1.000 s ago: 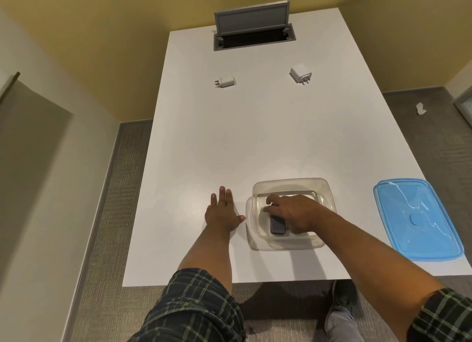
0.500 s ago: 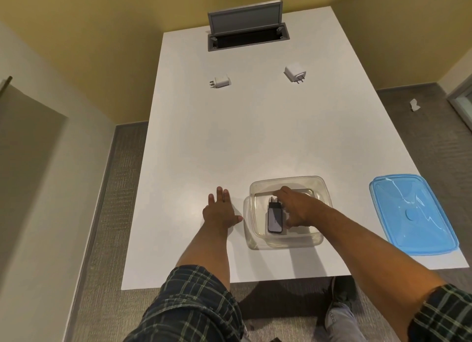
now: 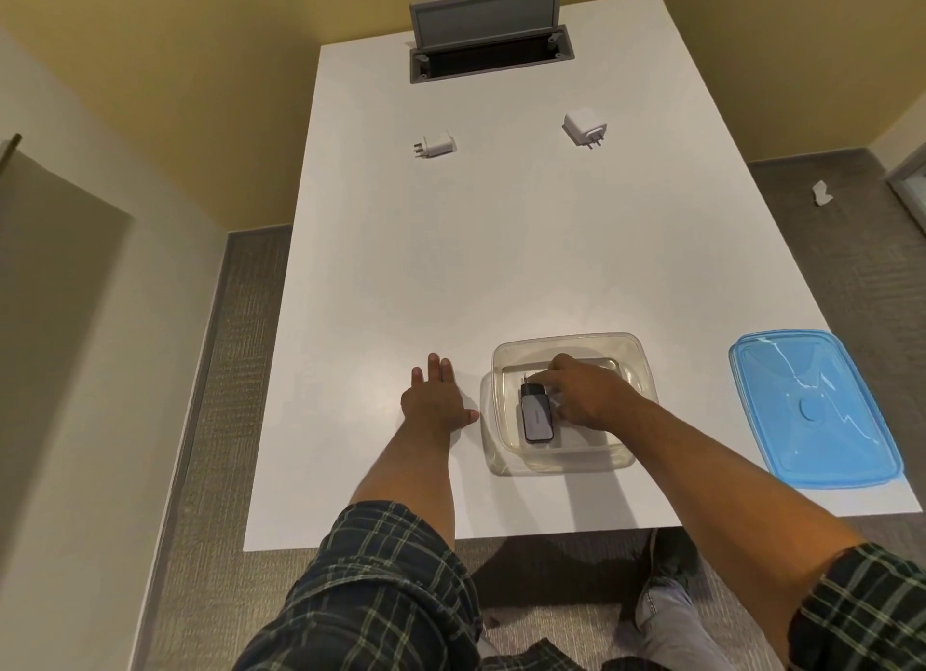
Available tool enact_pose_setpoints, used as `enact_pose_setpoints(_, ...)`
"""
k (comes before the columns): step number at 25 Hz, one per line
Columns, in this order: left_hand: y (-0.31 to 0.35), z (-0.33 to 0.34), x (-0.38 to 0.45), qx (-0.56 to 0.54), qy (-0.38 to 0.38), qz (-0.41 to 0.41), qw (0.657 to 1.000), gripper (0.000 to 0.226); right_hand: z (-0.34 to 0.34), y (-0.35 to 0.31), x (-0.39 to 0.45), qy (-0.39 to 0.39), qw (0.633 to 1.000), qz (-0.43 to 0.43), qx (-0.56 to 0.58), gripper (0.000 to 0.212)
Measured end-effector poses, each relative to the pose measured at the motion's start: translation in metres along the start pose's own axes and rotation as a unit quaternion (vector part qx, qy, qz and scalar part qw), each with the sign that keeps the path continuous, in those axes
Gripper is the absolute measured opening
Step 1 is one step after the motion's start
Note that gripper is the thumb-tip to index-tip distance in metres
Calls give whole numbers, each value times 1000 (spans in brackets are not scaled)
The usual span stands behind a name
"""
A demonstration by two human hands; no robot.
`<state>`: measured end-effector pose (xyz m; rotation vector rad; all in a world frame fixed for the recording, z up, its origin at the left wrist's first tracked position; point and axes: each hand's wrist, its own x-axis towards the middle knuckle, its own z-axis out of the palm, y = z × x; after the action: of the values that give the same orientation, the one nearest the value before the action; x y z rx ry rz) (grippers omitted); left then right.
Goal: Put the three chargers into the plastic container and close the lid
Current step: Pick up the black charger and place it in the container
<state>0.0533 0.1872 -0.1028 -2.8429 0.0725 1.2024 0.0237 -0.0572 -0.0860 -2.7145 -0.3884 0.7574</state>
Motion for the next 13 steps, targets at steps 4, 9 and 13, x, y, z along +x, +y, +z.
enact_pose_setpoints(4, 0, -1, 0, -3, 2, -1, 1000, 107, 0, -4, 2, 11, 1000, 10, -6, 64)
enact_pose_setpoints(9, -1, 2, -2, -11, 14, 3, 1000, 107, 0, -9, 5, 18, 999, 32, -21, 65)
enact_pose_setpoints(13, -2, 2, -1, -10, 15, 3, 1000, 108, 2, -10, 9, 33, 998, 58, 10, 52)
